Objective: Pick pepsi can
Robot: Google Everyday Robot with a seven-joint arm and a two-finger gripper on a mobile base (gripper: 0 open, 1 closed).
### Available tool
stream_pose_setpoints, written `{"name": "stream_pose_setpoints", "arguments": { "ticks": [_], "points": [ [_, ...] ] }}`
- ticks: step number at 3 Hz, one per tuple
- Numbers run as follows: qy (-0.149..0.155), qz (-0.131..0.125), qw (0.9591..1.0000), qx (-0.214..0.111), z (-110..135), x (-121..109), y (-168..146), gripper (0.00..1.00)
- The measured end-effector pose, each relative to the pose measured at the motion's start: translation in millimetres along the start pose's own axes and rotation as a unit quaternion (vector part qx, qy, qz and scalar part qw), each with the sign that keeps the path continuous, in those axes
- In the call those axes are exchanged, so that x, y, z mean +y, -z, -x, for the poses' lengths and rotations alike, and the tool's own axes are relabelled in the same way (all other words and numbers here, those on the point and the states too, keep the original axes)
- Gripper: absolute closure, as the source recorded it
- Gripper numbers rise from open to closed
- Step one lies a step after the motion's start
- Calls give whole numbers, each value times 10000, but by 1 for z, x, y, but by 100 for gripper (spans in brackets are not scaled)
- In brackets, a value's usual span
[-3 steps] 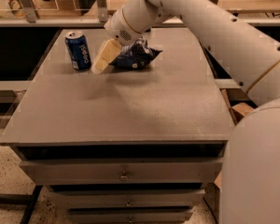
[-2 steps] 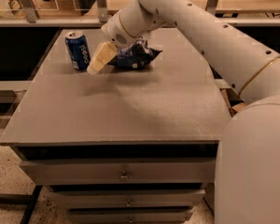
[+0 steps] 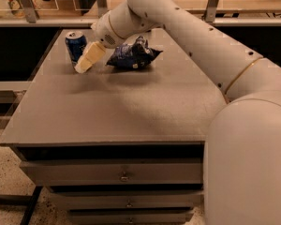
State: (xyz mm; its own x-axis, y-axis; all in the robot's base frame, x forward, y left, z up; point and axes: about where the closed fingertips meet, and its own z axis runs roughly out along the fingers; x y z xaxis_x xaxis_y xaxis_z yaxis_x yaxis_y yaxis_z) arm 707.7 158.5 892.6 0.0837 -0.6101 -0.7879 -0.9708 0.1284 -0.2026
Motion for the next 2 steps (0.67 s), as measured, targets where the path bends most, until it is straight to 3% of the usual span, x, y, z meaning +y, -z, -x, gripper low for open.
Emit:
{"name": "stream_pose_setpoints", "arguments": {
  "ticks": [1, 2],
  "points": [
    [50, 54, 9999, -138, 9, 3, -20, 0],
    [180, 121, 9995, -226, 17, 10, -38, 18]
  ]
}}
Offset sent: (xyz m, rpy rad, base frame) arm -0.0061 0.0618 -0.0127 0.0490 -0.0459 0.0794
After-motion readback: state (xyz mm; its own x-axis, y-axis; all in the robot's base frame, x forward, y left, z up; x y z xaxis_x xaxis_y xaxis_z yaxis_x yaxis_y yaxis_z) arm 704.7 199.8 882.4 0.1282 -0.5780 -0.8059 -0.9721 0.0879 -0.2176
